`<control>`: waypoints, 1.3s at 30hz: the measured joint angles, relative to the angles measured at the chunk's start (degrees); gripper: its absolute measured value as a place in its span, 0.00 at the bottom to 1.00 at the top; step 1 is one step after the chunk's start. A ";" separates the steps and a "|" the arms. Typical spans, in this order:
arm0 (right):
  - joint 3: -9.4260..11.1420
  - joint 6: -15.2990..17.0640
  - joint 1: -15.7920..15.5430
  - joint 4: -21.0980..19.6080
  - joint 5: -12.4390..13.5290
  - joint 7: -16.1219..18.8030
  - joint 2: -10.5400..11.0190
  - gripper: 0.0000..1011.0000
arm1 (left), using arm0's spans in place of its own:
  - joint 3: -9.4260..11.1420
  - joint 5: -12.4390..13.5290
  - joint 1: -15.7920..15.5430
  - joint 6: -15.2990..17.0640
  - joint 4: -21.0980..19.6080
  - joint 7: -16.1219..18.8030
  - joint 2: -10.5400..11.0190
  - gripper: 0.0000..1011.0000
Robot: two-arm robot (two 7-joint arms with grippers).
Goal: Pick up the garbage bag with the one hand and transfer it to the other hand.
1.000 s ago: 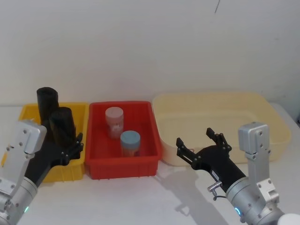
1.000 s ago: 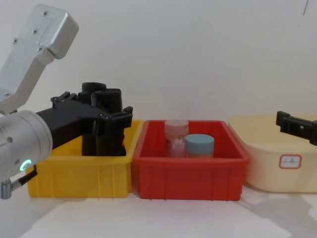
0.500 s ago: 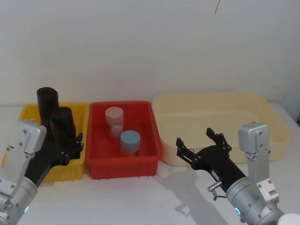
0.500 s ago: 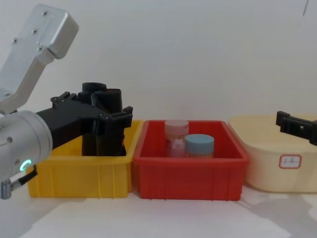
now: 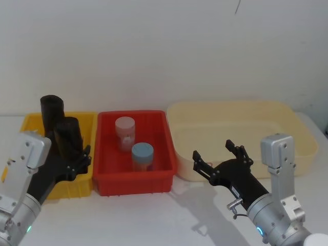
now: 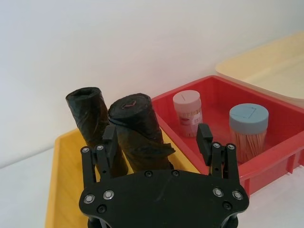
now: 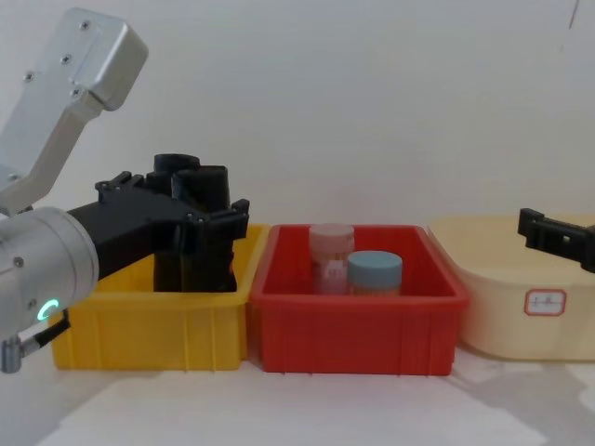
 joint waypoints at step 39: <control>0.00 0.00 0.00 0.00 0.00 0.00 0.00 0.99 | -3.47 0.93 3.18 0.06 -1.85 1.56 -0.43 0.99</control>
